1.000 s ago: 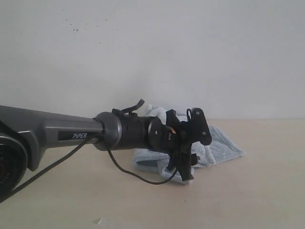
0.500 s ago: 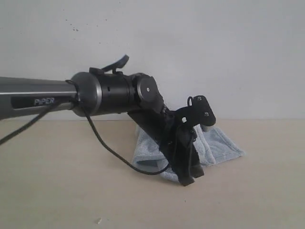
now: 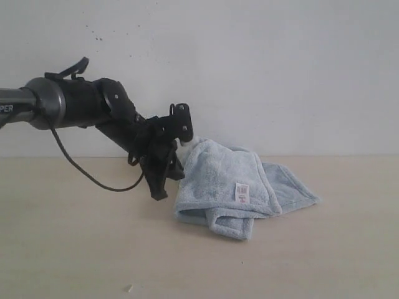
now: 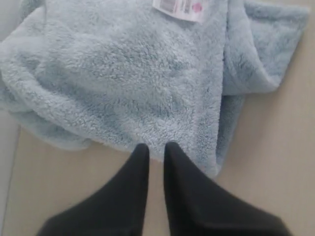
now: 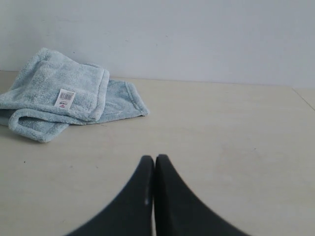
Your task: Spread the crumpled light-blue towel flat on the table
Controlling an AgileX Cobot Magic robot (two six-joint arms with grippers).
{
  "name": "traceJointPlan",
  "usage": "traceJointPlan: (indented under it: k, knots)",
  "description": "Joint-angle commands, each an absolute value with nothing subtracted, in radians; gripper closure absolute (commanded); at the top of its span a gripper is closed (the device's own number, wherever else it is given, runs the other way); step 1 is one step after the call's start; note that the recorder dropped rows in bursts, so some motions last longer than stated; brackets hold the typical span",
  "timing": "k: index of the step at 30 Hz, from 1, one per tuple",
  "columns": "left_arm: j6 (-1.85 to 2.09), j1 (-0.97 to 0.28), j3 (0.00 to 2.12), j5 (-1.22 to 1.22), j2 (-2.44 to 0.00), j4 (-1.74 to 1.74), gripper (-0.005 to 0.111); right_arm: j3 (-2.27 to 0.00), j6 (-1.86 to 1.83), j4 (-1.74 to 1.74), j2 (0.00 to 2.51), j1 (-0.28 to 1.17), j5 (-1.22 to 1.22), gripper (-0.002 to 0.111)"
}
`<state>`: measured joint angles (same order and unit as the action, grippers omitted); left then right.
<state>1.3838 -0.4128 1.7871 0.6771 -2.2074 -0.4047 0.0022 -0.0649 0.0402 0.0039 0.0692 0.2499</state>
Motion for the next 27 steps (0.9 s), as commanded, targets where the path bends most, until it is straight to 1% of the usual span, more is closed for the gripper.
traceJointPlan:
  k: [1, 3, 5, 10, 13, 19, 23, 24, 27]
  knots:
    - [1.573, -0.419, 1.791, 0.643, -2.276, -0.443, 0.071, 0.000, -0.062, 0.038, 0.000, 0.069, 0.237, 0.109]
    - [1.607, -0.419, 1.791, 0.616, -2.313, -0.461, 0.058, 0.000, -0.062, 0.040, 0.000, 0.069, 0.237, 0.109]
    - [1.613, -0.419, 1.791, 0.571, -2.346, -0.464, 0.052, 0.000, -0.062, 0.040, 0.000, 0.069, 0.237, 0.109]
    - [1.613, -0.419, 1.791, 0.472, -2.409, -0.468, 0.052, 0.000, -0.062, 0.040, 0.000, 0.069, 0.237, 0.109]
    - [1.613, -0.419, 1.791, 0.465, -2.419, -0.468, 0.052, 0.000, -0.062, 0.040, 0.000, 0.069, 0.237, 0.109]
    - [1.613, -0.419, 1.791, 0.471, -2.403, -0.583, 0.052, 0.000, -0.062, 0.042, 0.000, 0.069, 0.237, 0.109]
    - [1.613, -0.419, 1.791, 0.480, -2.375, -0.695, 0.055, 0.000, -0.062, 0.042, 0.000, 0.069, 0.237, 0.109]
    - [1.613, -0.419, 1.791, 0.483, -2.373, -0.715, 0.057, 0.000, -0.062, 0.042, 0.000, 0.069, 0.237, 0.109]
    - [1.616, -0.419, 1.793, 0.513, -2.365, -0.733, 0.072, 0.000, -0.062, 0.042, 0.000, 0.069, 0.237, 0.109]
